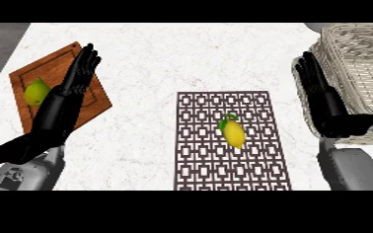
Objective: Pick the lemon from the placemat and place it in the basket
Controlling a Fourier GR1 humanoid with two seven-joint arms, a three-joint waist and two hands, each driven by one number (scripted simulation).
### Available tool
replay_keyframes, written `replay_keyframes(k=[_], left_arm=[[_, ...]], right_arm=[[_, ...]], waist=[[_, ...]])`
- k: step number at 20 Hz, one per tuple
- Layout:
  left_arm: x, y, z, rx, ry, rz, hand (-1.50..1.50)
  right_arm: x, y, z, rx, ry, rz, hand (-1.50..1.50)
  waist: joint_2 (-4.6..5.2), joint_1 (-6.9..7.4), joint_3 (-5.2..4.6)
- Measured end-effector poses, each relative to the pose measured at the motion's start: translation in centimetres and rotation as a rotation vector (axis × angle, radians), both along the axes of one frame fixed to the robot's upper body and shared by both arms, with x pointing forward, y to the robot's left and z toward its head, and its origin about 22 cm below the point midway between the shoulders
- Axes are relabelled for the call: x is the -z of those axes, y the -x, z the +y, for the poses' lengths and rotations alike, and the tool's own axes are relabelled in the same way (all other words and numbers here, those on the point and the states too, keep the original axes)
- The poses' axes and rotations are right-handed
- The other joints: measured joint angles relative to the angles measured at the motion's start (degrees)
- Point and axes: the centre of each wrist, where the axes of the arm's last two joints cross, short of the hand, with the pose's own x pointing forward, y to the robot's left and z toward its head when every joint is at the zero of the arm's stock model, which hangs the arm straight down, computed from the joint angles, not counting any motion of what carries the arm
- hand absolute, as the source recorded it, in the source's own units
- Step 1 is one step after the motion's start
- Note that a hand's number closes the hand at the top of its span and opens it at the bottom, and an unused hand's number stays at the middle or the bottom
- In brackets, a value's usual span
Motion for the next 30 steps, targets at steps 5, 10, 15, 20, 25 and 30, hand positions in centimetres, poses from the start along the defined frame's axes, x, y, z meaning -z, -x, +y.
replay_keyframes(k=[5, 10, 15, 20, 25, 30], left_arm=[[2.0, -0.3, 1.5, -0.092, 0.005, 0.168, 0.00], [4.3, -0.1, 3.0, -0.167, 0.011, 0.376, 0.00], [4.8, -0.7, 5.2, -0.256, 0.037, 0.500, 0.00], [4.2, -1.0, 6.1, -0.300, 0.049, 0.549, 0.00], [4.7, -0.7, 6.6, -0.321, 0.051, 0.570, 0.00], [5.0, -0.7, 7.0, -0.331, 0.054, 0.579, 0.00]], right_arm=[[-3.6, -3.4, 3.1, -0.285, -0.069, -0.080, 1.50], [-8.5, -4.4, 8.2, -0.741, 0.165, -0.281, -1.50], [-6.3, -1.2, 14.7, -0.966, 0.272, -0.424, -1.50], [-7.7, 1.9, 18.9, -0.976, 0.368, -0.413, -1.50], [-11.9, 2.4, 19.0, -0.926, 0.656, -0.334, -1.50], [-17.7, 1.3, 18.3, -0.708, 1.017, -0.325, -1.50]], waist=[[-0.22, 2.85, 0.42], [-0.17, 5.55, 0.39], [-0.98, 2.66, 0.42], [-1.55, 0.88, 0.39], [-2.04, -0.18, 0.28], [-2.27, -0.47, 0.18]])
